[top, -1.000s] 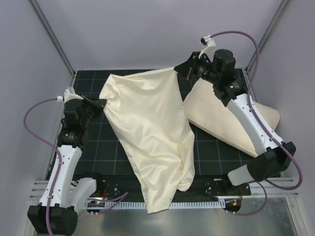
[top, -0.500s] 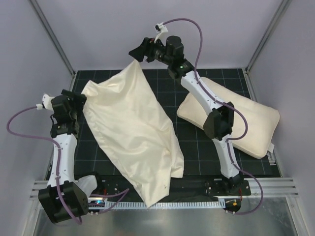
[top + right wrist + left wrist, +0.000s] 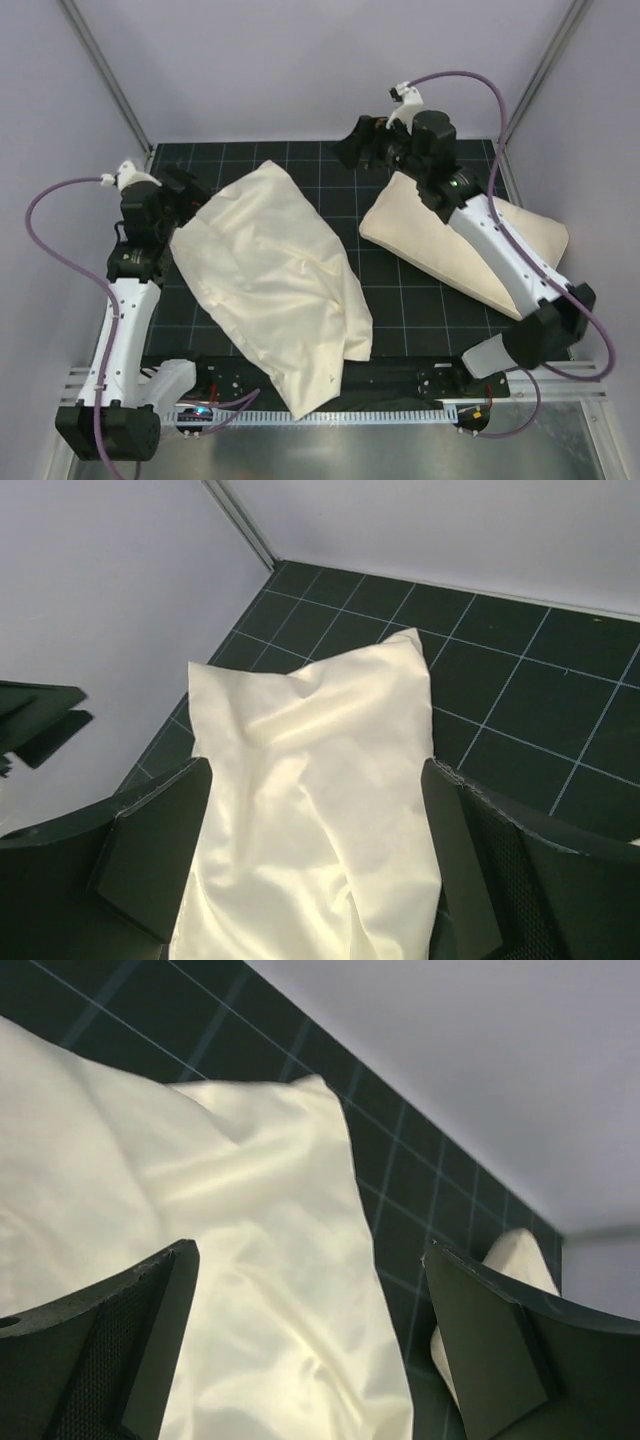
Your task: Put the pillow into the pillowcase
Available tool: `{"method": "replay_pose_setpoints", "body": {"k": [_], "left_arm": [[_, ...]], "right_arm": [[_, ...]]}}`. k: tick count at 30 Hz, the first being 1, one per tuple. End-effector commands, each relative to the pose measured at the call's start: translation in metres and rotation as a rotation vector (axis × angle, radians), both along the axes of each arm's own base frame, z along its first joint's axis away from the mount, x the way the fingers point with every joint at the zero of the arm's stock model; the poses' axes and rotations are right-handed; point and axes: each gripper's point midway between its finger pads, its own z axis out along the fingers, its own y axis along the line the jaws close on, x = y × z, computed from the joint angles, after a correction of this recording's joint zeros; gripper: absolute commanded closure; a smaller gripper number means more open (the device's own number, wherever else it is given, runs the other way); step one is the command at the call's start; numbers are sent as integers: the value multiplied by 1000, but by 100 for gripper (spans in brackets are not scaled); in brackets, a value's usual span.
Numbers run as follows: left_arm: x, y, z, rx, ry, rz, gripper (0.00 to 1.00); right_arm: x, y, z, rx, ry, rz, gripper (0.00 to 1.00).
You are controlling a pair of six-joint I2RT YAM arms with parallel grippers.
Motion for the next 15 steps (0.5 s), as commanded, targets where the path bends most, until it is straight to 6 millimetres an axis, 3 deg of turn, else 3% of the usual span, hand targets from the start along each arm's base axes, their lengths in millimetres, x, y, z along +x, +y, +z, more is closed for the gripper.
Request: {"method": "replay_pose_setpoints", "body": {"k": [1,2,3,4,6,7,10,15], "left_arm": [[-11,-59,-8,43,63,-241,0],[-18,-80,-14,53,78,-310,0],[-22,-87,-23,62,101,-333,0],[-26,-93,-29,69,117,-350,0],[-33,-103,-53,66,178,-391,0],[-34,-109,-64,51,204,-426,0],[-34,-114,-109,24,299,-440,0],[-19,-130,-149,-28,359,-481,0]], "right_arm": [[-47,-24,-62,-114,149,4,7],[-63,-32,-59,-105,151,5,7],[-75,-36,-76,-123,198,10,9],[-89,-42,-105,-151,262,14,10],[-109,-51,-125,-173,308,20,13],[-120,-55,-152,-201,364,27,14],[-139,-57,-190,-247,422,53,14],[-146,-48,-235,-321,501,93,16]]}}
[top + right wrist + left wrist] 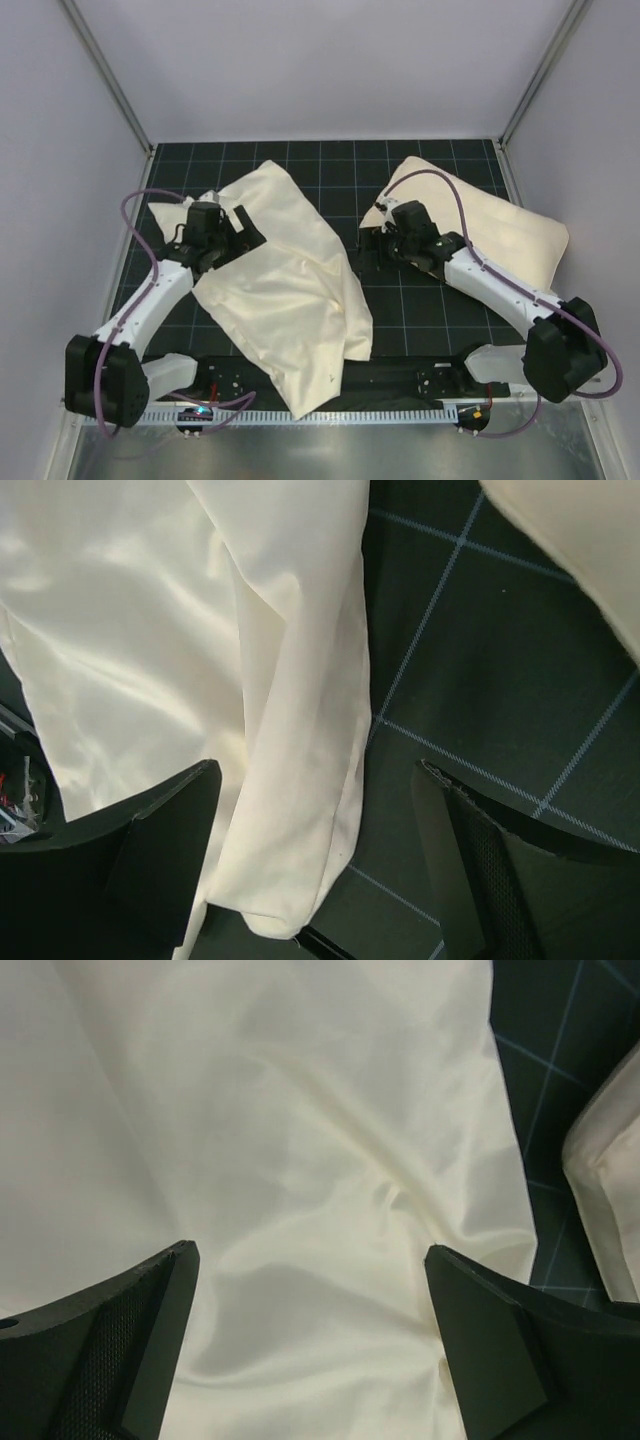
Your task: Put the pillow into the pillowcase
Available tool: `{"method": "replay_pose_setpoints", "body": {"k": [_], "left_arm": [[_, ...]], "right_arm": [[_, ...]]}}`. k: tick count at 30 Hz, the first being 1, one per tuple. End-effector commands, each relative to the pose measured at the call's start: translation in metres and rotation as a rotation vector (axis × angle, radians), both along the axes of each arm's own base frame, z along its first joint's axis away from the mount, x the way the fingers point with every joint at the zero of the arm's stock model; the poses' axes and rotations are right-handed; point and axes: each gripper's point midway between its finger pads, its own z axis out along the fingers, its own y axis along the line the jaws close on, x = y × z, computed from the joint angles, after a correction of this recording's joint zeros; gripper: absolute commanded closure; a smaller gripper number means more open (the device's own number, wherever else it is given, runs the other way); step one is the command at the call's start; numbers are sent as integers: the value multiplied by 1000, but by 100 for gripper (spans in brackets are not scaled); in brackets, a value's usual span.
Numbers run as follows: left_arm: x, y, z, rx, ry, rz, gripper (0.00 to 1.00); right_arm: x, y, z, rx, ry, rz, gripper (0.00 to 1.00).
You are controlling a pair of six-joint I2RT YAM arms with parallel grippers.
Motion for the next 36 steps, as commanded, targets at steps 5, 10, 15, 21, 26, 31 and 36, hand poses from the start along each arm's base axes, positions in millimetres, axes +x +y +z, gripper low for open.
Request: {"method": "replay_pose_setpoints", "body": {"k": [5,10,15,21,26,31,36], "left_arm": [[34,-11,-41,14,70,-18,0],[60,-18,-53,15,93,-9,0],[95,-33,-49,10,67,-9,0],[115,-54,-85,38,154,-8,0],[113,-53,-121,103,244,18,0],[125,-43,-128,157,222,51,35],[157,-29,-124,138,203,83,100]], "right_arm": [[5,32,-32,-50,23,110,20],[6,50,-57,-66,63,151,24],[16,54,-73,-113,91,153,47],[23,53,-68,-128,59,141,59],[24,51,-64,-131,37,138,64],[36,49,-62,-161,8,113,87],[64,57,-46,-193,-35,76,96]]}}
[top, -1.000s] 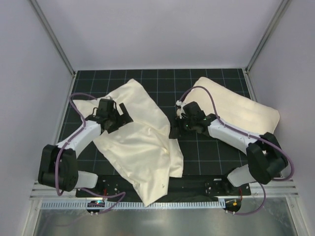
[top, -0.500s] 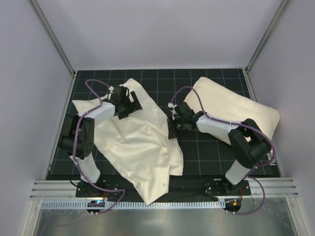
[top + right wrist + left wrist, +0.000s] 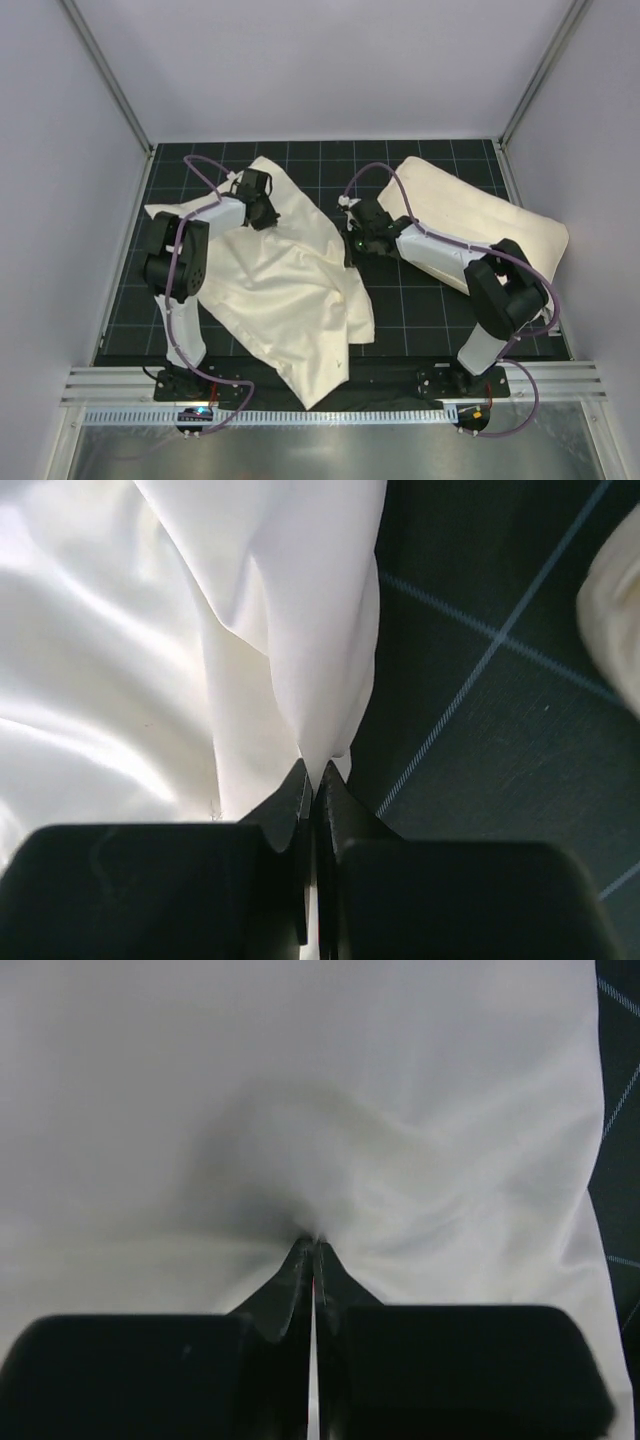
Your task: Put the pillow into the pillowcase
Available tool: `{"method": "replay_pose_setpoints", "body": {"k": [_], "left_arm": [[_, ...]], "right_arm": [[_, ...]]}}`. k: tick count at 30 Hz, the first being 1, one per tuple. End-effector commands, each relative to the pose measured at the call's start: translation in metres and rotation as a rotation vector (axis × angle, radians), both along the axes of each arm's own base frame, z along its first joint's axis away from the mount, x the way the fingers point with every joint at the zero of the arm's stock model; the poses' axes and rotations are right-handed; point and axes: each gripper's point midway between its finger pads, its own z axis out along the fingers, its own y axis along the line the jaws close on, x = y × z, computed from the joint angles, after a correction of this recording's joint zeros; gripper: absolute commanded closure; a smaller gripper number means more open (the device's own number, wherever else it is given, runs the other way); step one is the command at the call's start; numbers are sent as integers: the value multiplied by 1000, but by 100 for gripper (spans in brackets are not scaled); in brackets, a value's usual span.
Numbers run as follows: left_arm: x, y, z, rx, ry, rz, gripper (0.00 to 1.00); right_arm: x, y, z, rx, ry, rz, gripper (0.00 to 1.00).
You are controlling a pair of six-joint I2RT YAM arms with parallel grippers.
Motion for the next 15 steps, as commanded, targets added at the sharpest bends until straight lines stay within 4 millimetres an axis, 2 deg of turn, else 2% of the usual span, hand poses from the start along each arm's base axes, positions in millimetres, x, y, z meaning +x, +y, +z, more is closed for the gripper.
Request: {"method": "replay_pose_setpoints", "body": {"k": [1,2,3,5,6,7,8,9,10,11,12,13,14,15], "left_arm": [[26,27,0,13,-7,56,100],[29,33,-1,16,-3,70,100],[32,40,1,18,-4,83,100],[42,62,14,26,-30,136,100],[43,70,17,30,-32,155,100],[45,83,31,28,-61,182,100],[45,88,40,38,-80,196,99],[43,90,48,53,-93,188,95],[40,89,55,60,-103,178,91],[38,90,77,67,-147,176,89],[28,83,95,81,-167,152,81],[24,80,93,103,-156,140,72],[15,78,116,123,-199,139,50],[5,69,125,178,-218,130,23]], "right_arm": [[39,14,31,3,-123,-29,96],[44,17,28,-6,-123,-25,96],[55,23,39,9,-153,-31,96],[69,30,42,4,-177,-33,96],[86,38,47,-4,-203,-31,96],[101,35,51,-46,-238,-62,96],[107,33,52,-83,-234,-73,96],[130,44,64,-88,-273,-78,96],[142,45,71,-107,-292,-96,96],[150,38,71,-168,-298,-124,96],[171,45,91,-164,-353,-148,89],[179,45,99,-177,-372,-160,75],[181,42,105,-202,-375,-167,54],[191,41,128,-201,-424,-199,32]]}}
